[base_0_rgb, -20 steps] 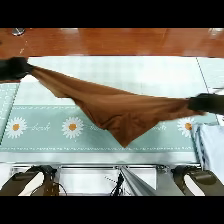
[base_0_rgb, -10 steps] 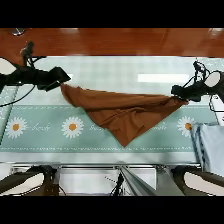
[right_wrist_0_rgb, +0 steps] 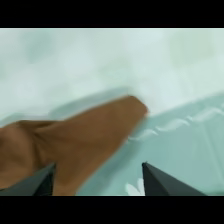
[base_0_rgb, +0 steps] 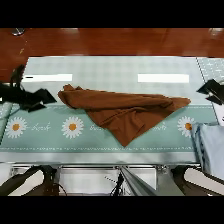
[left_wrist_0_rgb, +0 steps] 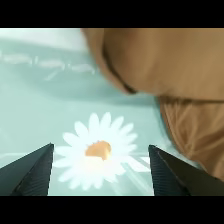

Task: Fold the shirts.

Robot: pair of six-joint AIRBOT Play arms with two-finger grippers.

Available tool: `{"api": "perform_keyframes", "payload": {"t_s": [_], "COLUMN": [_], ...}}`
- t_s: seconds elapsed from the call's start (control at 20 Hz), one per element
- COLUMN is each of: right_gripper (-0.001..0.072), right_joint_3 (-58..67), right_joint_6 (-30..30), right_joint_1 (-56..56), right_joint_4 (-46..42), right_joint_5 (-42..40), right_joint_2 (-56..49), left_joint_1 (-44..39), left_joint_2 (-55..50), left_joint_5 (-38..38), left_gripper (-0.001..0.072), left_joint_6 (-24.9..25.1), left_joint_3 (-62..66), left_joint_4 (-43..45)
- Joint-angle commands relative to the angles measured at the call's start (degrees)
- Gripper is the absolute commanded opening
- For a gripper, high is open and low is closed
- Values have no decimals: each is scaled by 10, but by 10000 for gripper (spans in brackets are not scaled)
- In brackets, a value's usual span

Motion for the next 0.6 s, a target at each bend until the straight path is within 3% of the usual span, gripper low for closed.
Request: {"api": "perform_keyframes", "payload": {"t_s": [0.0, 0.1, 0.25, 0.45, 0.55], "right_gripper": [619, 619, 619, 619, 619], "right_joint_3": [-140, -225, -285, -288, -288], "right_joint_6": [-18, -46, -94, -96, -101], "right_joint_1": [-72, -70, -70, -70, -70], "right_joint_4": [54, 109, 191, 198, 197], "right_joint_5": [-72, -106, -115, -110, -110], "right_joint_2": [72, 102, 111, 115, 115], "left_joint_1": [33, -4, -108, -239, -272], "left_joint_2": [66, 72, 61, 19, -17], "left_joint_5": [-4, 23, 123, 249, 272], "left_gripper": [703, 702, 702, 702, 701], "left_joint_6": [97, 130, 129, 129, 130], "left_joint_3": [-160, -237, -290, -288, -280], "left_joint_4": [-193, -292, -338, -414, -445]}}
